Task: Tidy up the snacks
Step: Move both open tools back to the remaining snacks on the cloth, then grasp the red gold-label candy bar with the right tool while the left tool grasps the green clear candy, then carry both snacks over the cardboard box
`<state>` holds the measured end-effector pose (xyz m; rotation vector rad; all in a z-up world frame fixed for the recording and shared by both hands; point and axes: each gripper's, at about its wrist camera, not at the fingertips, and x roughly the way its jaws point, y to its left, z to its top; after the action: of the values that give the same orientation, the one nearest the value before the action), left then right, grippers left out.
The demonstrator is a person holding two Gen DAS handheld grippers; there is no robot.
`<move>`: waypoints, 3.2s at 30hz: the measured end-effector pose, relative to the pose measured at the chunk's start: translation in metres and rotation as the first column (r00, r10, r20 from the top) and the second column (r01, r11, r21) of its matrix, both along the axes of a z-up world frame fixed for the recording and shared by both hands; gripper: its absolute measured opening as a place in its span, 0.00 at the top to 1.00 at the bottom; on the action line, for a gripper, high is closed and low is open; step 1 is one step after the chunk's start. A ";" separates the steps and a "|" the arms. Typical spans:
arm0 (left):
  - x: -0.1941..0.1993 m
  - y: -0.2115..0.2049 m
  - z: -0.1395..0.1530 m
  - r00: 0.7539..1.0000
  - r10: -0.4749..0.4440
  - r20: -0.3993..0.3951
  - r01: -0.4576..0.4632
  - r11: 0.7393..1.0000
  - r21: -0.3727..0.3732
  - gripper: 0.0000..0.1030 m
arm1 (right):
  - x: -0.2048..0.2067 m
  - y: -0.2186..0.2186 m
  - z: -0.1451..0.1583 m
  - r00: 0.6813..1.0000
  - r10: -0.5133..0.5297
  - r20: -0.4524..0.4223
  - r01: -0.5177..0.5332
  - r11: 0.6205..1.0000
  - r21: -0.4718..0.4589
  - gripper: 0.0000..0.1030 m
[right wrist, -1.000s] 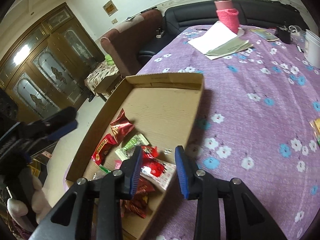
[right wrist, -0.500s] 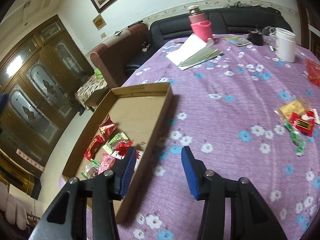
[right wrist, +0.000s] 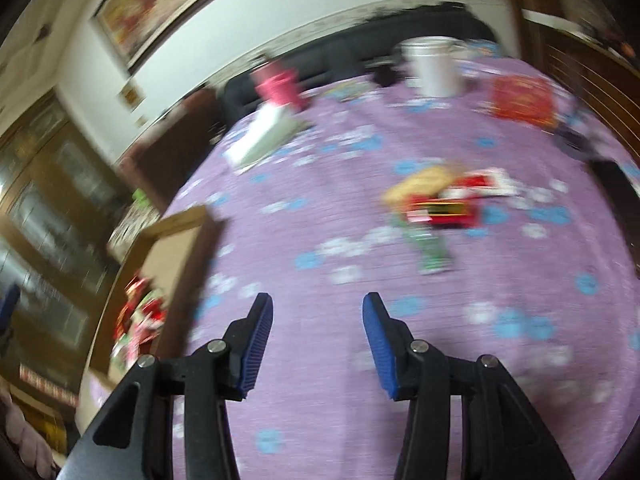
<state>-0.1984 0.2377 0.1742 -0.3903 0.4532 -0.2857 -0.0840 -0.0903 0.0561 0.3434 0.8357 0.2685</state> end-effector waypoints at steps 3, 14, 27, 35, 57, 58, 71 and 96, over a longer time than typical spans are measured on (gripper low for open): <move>0.010 -0.014 -0.010 0.999 -0.024 -0.044 0.025 1.000 0.011 0.02 | 0.009 -0.046 -0.008 0.994 -0.105 -0.025 0.106 0.994 0.026 0.51; 0.062 -0.054 -0.053 0.974 -0.095 -0.204 0.113 0.990 0.079 0.02 | 0.062 -0.086 -0.026 0.982 -0.164 -0.087 0.169 0.984 0.048 0.51; 0.081 -0.061 -0.074 0.956 -0.109 -0.273 0.134 0.988 0.075 0.02 | 0.094 -0.022 -0.047 0.995 -0.007 -0.104 0.002 0.999 -0.054 0.51; 0.081 -0.062 -0.075 0.953 -0.122 -0.276 0.147 0.987 0.069 0.02 | 0.079 -0.006 -0.032 0.973 0.220 -0.064 -0.208 0.965 0.158 0.51; 0.089 -0.091 -0.084 0.934 -0.180 -0.308 0.223 0.968 0.113 0.02 | 0.100 -0.034 -0.043 0.981 0.162 -0.104 -0.173 0.979 -0.109 0.43; 0.090 -0.095 -0.085 0.932 -0.185 -0.310 0.232 0.965 0.120 0.03 | 0.099 -0.029 -0.045 0.984 0.155 -0.093 -0.167 0.977 -0.136 0.43; 0.146 -0.180 -0.125 0.879 -0.275 -0.390 0.410 0.854 0.322 0.19 | 0.088 -0.040 -0.048 0.999 -0.015 -0.028 0.009 0.982 -0.187 0.78; 0.170 -0.199 -0.143 0.879 -0.275 -0.389 0.420 0.834 0.358 0.80 | 0.089 -0.064 -0.043 0.998 -0.059 -0.015 0.058 0.997 -0.046 0.78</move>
<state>-0.0284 0.0387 0.0313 0.0974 0.8992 -0.4722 0.0049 -0.1540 0.0132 0.3274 0.8447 0.1921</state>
